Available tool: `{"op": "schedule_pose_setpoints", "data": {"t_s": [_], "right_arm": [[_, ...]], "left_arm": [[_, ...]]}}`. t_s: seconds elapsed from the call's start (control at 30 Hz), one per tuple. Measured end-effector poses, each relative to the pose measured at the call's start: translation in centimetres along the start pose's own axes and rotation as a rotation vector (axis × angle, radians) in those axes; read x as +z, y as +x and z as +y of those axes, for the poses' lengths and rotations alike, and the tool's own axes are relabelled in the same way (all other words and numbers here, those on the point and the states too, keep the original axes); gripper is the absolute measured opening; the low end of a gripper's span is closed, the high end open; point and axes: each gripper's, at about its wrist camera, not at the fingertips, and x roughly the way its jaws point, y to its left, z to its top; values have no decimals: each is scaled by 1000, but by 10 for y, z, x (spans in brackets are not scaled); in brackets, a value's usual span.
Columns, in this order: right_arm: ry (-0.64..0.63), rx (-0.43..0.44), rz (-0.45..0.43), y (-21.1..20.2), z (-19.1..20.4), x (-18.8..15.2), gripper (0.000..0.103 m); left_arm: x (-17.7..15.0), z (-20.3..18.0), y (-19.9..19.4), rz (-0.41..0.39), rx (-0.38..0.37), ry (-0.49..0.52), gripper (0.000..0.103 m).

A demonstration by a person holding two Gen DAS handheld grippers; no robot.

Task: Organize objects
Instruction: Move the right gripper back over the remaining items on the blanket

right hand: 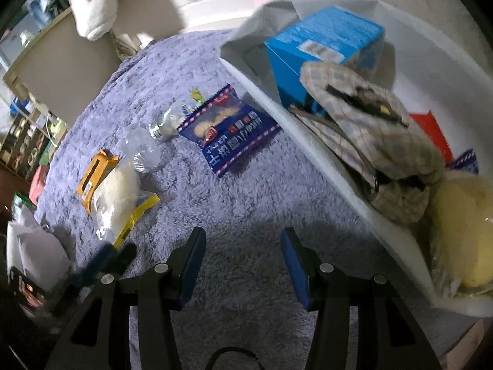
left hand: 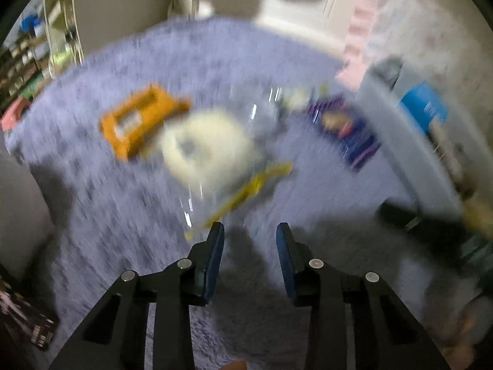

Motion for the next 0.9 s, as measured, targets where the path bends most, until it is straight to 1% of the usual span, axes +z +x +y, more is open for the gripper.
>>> {"op": "schedule_pose_setpoints", "data": {"t_s": [0.03, 0.07, 0.1, 0.17, 0.2, 0.23, 0.33, 0.4, 0.63, 0.83, 0.9], "right_arm": [[8, 2, -2, -1, -2, 1, 49], [14, 2, -5, -1, -3, 2, 49], [15, 2, -7, -2, -4, 2, 49], [9, 6, -2, -1, -3, 3, 49], [9, 8, 0, -1, -4, 2, 49], [4, 9, 3, -1, -3, 2, 49], [-14, 5, 5, -1, 0, 0, 49], [-11, 3, 4, -1, 1, -1, 49], [8, 18, 19, 2, -2, 1, 49], [-3, 16, 23, 4, 0, 2, 49], [-4, 14, 24, 4, 0, 2, 49]], "left_arm": [[-5, 3, 9, 24, -4, -5, 35], [-9, 2, 5, -33, -5, 10, 36], [-10, 0, 5, -33, 0, 24, 39], [-12, -5, 5, -41, 7, 45, 45], [-12, -8, 5, -40, 9, 60, 51], [-13, -13, 5, -32, 24, 85, 56], [-12, -25, 7, -6, 87, 119, 61], [-10, -28, 7, 9, 113, 110, 63], [-6, -21, 9, 52, 91, 33, 64], [-1, -24, 12, 92, 130, 8, 64], [1, -26, 14, 107, 132, 29, 65]]}}
